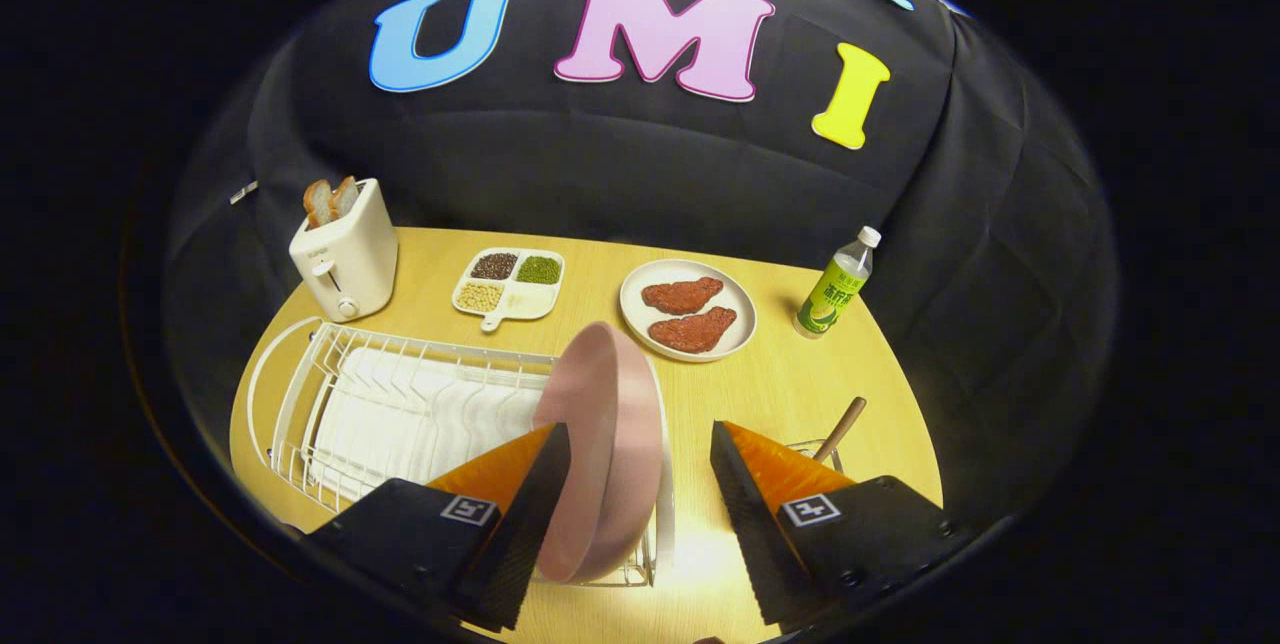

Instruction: Take the plate from the dish rack, then take the spoon from the basket and place it into the plate.

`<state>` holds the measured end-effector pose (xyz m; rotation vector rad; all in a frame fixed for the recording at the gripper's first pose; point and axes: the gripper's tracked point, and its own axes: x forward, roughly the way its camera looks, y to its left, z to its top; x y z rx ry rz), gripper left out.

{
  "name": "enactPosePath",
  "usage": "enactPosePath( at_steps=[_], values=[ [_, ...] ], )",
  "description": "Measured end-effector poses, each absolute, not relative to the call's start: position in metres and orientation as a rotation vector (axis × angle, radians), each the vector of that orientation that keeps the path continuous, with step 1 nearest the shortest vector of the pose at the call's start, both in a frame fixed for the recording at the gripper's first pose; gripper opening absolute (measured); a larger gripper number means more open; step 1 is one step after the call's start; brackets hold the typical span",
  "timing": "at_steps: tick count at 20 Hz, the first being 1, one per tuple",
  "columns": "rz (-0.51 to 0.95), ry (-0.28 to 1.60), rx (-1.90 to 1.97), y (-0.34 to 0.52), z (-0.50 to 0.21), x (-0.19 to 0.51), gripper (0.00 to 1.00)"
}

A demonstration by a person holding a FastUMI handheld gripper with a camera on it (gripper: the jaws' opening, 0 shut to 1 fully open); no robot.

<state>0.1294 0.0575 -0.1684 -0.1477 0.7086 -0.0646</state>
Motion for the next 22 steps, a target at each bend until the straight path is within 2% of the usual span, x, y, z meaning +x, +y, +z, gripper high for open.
enactPosePath(
  at_steps=[5, 6, 10, 16, 22],
  values=[
    [-0.083, 0.792, -0.075, 0.059, -0.189, 0.136, 0.74],
    [-0.081, 0.809, -0.057, 0.061, -0.193, 0.137, 0.64],
    [-0.065, 0.864, -0.007, 0.071, -0.207, 0.138, 0.40],
    [-0.108, 0.838, 0.021, 0.066, -0.196, 0.141, 0.32],
    [-0.147, 0.783, 0.006, 0.064, -0.185, 0.138, 0.31]
  ],
)
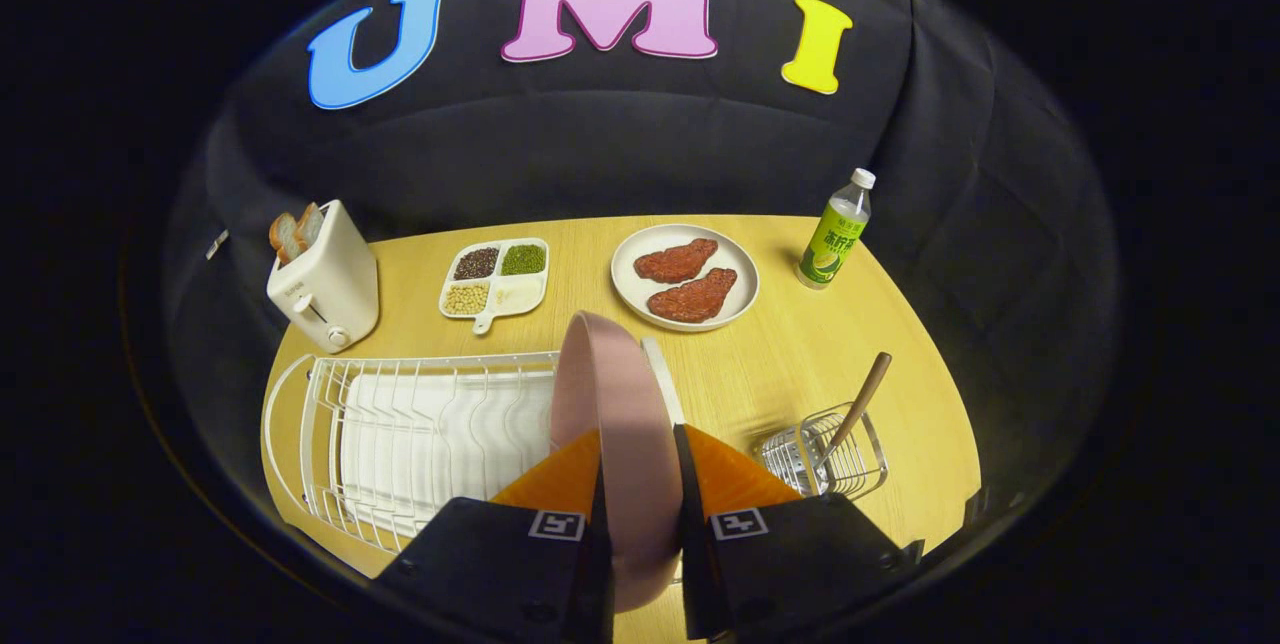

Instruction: Take the plate from the dish rack, then take the spoon from the basket and place it into the plate.

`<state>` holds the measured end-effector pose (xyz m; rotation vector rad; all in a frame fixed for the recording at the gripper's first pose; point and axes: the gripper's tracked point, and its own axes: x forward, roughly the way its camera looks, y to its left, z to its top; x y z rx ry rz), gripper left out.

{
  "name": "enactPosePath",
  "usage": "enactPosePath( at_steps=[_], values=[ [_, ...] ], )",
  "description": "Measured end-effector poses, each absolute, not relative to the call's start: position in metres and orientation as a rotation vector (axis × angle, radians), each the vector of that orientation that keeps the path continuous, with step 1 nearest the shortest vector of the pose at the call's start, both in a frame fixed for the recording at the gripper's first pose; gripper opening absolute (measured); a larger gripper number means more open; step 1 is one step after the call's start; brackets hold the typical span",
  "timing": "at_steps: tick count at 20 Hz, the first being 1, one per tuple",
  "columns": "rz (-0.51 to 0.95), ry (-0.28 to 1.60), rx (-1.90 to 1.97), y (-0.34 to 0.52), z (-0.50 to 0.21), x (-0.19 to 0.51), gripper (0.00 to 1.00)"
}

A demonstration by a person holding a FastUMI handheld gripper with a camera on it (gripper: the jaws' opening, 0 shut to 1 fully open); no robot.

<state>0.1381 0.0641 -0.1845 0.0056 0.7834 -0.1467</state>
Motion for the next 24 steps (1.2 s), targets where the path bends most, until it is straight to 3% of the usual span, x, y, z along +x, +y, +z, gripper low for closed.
enactPosePath(
  at_steps=[12, 24],
  values=[
    [-0.140, 0.589, -0.373, 0.082, -0.149, 0.156, 0.30],
    [-0.045, 0.575, -0.197, 0.053, -0.112, 0.123, 0.29]
  ],
)
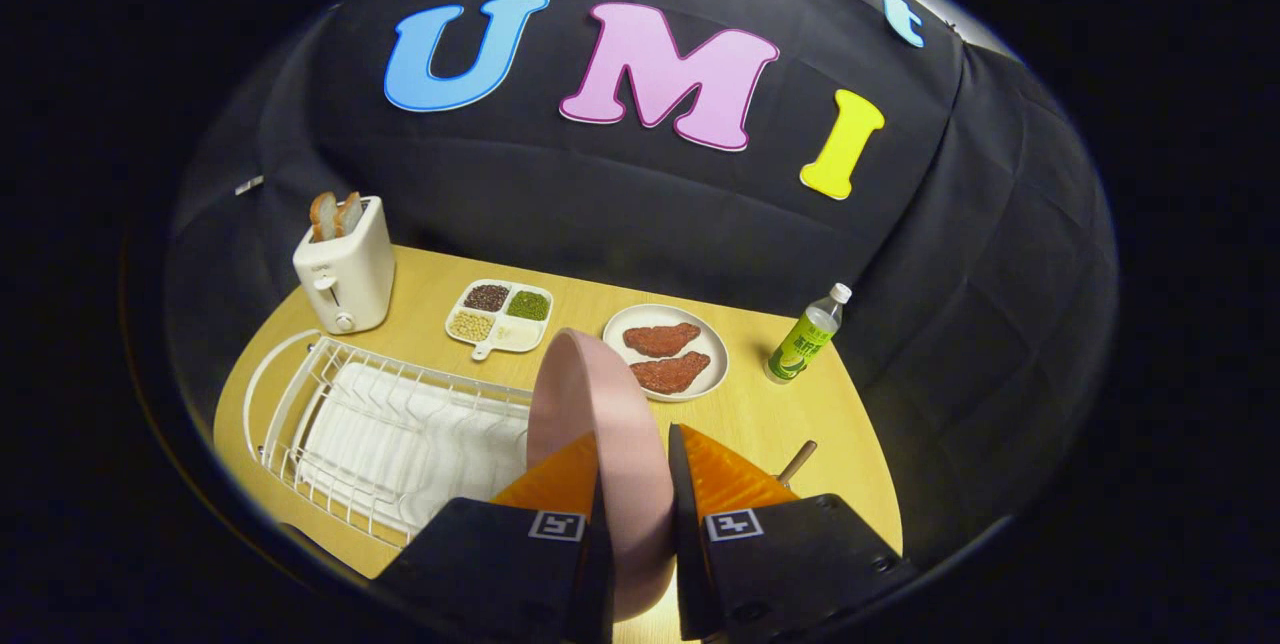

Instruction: Take the plate from the dish rack, then take the spoon from the basket and place it into the plate.

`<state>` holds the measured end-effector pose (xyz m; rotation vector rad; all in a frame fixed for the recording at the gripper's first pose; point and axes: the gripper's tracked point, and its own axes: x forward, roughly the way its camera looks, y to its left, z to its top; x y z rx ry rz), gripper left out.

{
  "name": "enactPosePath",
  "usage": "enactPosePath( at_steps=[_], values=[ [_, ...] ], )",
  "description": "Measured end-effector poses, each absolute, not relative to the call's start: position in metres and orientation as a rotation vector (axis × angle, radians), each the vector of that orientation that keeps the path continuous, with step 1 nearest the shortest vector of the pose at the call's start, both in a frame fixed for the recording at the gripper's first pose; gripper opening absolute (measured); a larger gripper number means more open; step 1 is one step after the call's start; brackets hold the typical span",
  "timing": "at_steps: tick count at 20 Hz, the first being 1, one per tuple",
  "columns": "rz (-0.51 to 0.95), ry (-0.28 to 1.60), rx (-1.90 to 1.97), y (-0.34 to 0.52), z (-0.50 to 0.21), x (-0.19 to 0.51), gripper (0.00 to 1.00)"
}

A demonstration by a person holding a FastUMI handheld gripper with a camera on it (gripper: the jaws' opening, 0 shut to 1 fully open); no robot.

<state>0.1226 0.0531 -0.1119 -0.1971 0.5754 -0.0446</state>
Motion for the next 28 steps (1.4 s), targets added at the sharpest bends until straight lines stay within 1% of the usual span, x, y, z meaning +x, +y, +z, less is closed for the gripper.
enactPosePath(
  at_steps=[8, 11, 14, 16, 20, 28],
  values=[
    [0.112, 0.617, 0.023, 0.019, -0.096, 0.039, 0.29],
    [0.136, 0.633, 0.097, -0.001, -0.104, 0.007, 0.29],
    [0.253, 0.659, 0.132, -0.010, -0.119, -0.029, 0.29],
    [0.335, 0.713, 0.142, -0.021, -0.143, -0.045, 0.29],
    [0.442, 0.834, 0.208, -0.052, -0.195, -0.059, 0.29],
    [0.550, 0.967, 0.248, -0.077, -0.276, -0.039, 0.29]
  ],
)
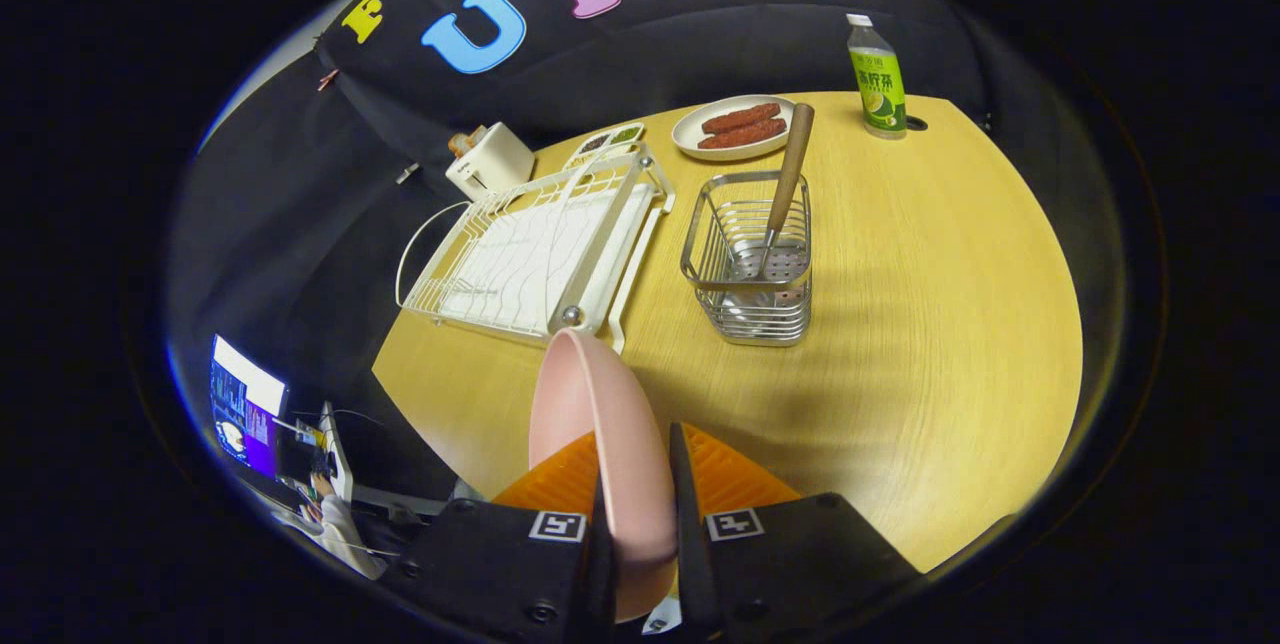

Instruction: Take the plate from the dish rack, then take the spoon from the basket and place it into the plate.

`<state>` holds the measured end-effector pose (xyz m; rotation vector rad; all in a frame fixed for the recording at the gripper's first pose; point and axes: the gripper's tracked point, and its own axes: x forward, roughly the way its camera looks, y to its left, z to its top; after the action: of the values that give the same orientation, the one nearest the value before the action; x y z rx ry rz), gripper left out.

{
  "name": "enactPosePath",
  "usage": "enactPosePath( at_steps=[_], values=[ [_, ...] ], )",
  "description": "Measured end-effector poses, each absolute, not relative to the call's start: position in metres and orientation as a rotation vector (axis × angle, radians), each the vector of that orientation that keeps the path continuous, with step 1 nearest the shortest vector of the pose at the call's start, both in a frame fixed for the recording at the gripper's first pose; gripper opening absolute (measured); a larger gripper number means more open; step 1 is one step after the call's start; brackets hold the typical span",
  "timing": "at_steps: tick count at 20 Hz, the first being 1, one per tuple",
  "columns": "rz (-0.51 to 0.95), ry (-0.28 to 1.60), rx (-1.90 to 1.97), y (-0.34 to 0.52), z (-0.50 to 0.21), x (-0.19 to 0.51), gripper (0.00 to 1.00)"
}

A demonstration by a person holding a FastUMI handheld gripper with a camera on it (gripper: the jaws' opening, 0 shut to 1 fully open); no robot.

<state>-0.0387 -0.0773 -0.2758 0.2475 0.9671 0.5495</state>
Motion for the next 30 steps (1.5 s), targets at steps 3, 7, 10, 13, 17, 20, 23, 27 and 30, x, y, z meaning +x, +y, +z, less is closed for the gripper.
enactPosePath(
  at_steps=[3, 7, 10, 13, 17, 20, 23, 27, 30],
  values=[
    [0.566, 1.009, 0.294, -0.081, -0.297, -0.035, 0.29],
    [0.514, 1.027, 0.314, -0.102, -0.314, -0.025, 0.38],
    [0.491, 0.993, 0.293, -0.117, -0.318, -0.021, 0.52],
    [0.469, 0.940, 0.235, -0.130, -0.317, -0.015, 0.70],
    [0.452, 0.739, 0.129, -0.136, -0.277, 0.010, 0.98],
    [0.427, 0.590, 0.089, -0.135, -0.237, 0.035, 0.98],
    [0.393, 0.478, 0.057, -0.134, -0.207, 0.068, 0.98],
    [0.340, 0.423, 0.037, -0.135, -0.193, 0.118, 0.98],
    [0.270, 0.422, 0.054, -0.142, -0.198, 0.152, 0.98]
  ],
)
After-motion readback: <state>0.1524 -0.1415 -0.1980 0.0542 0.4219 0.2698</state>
